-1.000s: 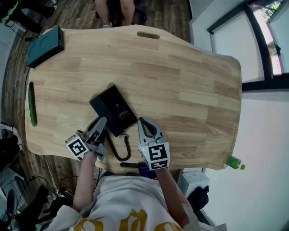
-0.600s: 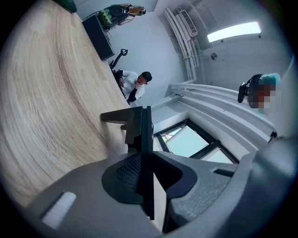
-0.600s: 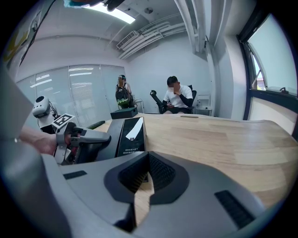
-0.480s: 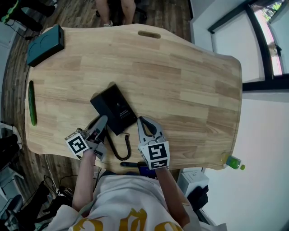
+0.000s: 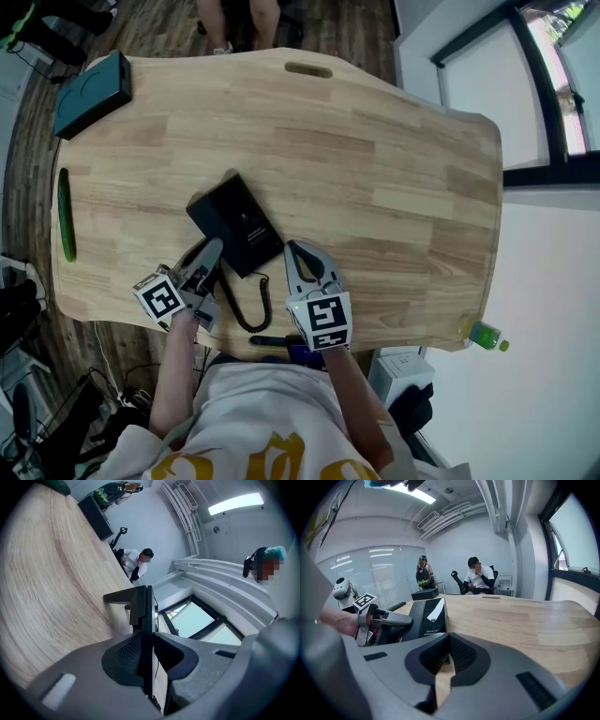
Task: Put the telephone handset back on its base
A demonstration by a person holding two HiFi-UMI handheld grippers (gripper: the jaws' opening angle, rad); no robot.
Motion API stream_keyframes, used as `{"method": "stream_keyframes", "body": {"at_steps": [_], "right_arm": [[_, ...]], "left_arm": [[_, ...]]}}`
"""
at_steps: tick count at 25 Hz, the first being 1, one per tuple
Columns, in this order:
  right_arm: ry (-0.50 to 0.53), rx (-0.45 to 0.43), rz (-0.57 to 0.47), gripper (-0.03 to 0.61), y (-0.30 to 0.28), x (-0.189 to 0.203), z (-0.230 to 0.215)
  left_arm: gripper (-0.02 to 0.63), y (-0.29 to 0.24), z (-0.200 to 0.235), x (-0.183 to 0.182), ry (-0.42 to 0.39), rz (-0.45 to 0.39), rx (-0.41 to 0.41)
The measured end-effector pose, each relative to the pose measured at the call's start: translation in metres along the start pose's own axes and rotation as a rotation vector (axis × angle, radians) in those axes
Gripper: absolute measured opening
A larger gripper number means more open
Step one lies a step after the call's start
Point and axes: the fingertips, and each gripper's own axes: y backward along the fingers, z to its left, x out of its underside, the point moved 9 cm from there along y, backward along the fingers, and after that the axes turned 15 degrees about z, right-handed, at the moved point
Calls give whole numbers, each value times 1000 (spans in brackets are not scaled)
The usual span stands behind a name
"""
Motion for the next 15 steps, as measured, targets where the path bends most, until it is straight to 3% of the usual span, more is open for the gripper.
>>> {"method": "stream_keyframes", "body": {"at_steps": [9, 15], "right_arm": [[3, -2, -1, 5, 1, -1, 1], [2, 1, -5, 5, 3, -2, 1]], "left_arm": [[72, 0, 2, 1, -30, -8, -7], [72, 0, 1, 2, 15, -18, -5]]}}
